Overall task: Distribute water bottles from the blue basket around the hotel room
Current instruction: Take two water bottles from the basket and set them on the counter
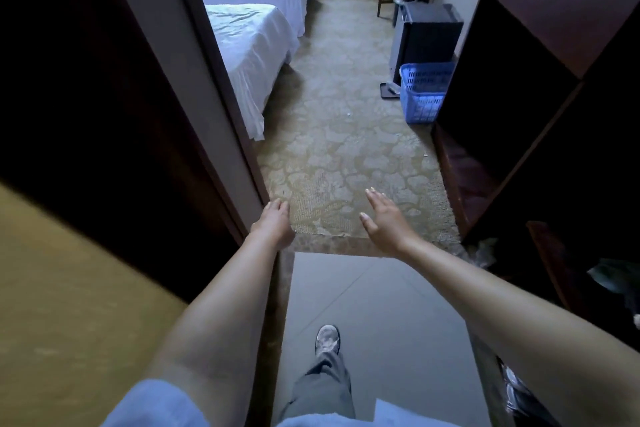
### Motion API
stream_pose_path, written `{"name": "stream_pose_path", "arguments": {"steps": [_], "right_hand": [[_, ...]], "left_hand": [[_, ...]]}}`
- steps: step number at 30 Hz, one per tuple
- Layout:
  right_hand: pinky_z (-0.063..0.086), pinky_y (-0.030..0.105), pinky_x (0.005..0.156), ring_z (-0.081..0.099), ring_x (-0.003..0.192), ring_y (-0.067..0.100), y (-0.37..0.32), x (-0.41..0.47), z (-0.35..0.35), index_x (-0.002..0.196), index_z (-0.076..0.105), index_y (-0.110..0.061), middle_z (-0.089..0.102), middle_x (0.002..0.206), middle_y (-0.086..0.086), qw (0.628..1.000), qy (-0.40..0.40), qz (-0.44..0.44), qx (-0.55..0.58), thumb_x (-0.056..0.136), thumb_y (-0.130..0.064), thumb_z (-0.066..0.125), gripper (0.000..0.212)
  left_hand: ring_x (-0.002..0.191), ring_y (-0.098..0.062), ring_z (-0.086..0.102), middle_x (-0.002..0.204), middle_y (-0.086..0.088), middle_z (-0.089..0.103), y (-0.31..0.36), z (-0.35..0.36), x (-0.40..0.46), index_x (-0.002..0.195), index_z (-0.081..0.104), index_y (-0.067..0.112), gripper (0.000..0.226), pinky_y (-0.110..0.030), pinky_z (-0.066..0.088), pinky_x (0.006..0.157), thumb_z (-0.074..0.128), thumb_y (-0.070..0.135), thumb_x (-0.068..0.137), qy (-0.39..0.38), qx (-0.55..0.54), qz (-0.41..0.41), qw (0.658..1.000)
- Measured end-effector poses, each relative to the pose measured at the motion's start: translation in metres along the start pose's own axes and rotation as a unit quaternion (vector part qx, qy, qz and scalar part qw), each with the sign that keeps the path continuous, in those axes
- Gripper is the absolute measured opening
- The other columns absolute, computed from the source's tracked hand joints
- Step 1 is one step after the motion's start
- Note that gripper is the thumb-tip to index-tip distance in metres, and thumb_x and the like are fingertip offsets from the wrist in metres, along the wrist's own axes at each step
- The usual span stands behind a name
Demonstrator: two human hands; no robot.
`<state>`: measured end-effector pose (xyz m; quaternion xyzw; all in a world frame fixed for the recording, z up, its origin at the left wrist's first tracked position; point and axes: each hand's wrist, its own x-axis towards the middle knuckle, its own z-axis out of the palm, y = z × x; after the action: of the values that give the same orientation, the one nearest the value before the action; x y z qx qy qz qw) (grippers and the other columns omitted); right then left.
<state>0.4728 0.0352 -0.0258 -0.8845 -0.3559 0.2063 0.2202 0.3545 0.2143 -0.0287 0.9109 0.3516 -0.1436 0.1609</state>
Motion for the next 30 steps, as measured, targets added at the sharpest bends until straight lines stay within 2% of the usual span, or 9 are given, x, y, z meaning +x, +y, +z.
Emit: {"name": "stream_pose_path", "arguments": {"steps": [5, 12, 17, 21, 30], "right_hand": [[0.010, 0.033, 0.121, 0.009, 0.147, 0.017, -0.002, 0.073, -0.026, 0.150, 0.014, -0.009, 0.013, 0.159, 0.004, 0.999, 0.024, 0.045, 0.011, 0.100, -0.027, 0.035, 0.057], [0.009, 0.034, 0.121, 0.007, 0.148, 0.017, 0.005, 0.168, -0.048, 0.150, 0.012, -0.012, 0.010, 0.160, 0.002, 0.995, 0.036, 0.087, 0.017, 0.100, -0.029, 0.034, 0.057], [0.008, 0.035, 0.121, 0.006, 0.148, 0.016, 0.013, 0.228, -0.054, 0.151, 0.012, -0.013, 0.010, 0.160, 0.001, 0.996, 0.024, 0.088, 0.018, 0.100, -0.029, 0.034, 0.057], [0.010, 0.041, 0.121, 0.004, 0.148, 0.015, 0.027, 0.276, -0.063, 0.151, 0.011, -0.016, 0.008, 0.160, -0.002, 0.995, 0.025, 0.093, 0.027, 0.100, -0.030, 0.033, 0.057], [0.010, 0.039, 0.121, 0.005, 0.148, 0.016, 0.106, 0.403, -0.117, 0.151, 0.009, -0.015, 0.006, 0.160, -0.001, 0.993, 0.008, 0.112, 0.030, 0.100, -0.030, 0.033, 0.058]], "left_hand": [[0.144, -0.023, 0.018, 0.154, -0.007, 0.022, 0.015, -0.033, 0.091, 0.143, 0.030, 0.007, 0.051, -0.038, 0.027, 0.116, 0.042, 0.008, 0.094, -0.007, 0.012, 0.043, 0.999], [0.145, -0.025, 0.015, 0.156, -0.012, 0.017, 0.026, -0.080, 0.192, 0.146, 0.024, 0.003, 0.054, -0.032, 0.018, 0.117, 0.042, 0.010, 0.096, -0.008, 0.024, 0.097, 0.995], [0.147, -0.024, 0.010, 0.159, -0.010, 0.013, 0.016, -0.094, 0.253, 0.149, 0.020, 0.005, 0.057, -0.036, 0.018, 0.119, 0.042, 0.012, 0.097, -0.028, 0.043, 0.081, 0.995], [0.146, -0.024, 0.015, 0.156, -0.008, 0.020, 0.022, -0.096, 0.298, 0.145, 0.027, 0.006, 0.051, -0.041, 0.024, 0.117, 0.042, 0.013, 0.097, -0.047, 0.057, 0.061, 0.995], [0.148, -0.025, 0.010, 0.160, -0.009, 0.012, 0.109, -0.112, 0.428, 0.149, 0.018, 0.005, 0.057, -0.039, 0.020, 0.119, 0.043, 0.012, 0.098, -0.059, 0.049, 0.067, 0.995]]}}
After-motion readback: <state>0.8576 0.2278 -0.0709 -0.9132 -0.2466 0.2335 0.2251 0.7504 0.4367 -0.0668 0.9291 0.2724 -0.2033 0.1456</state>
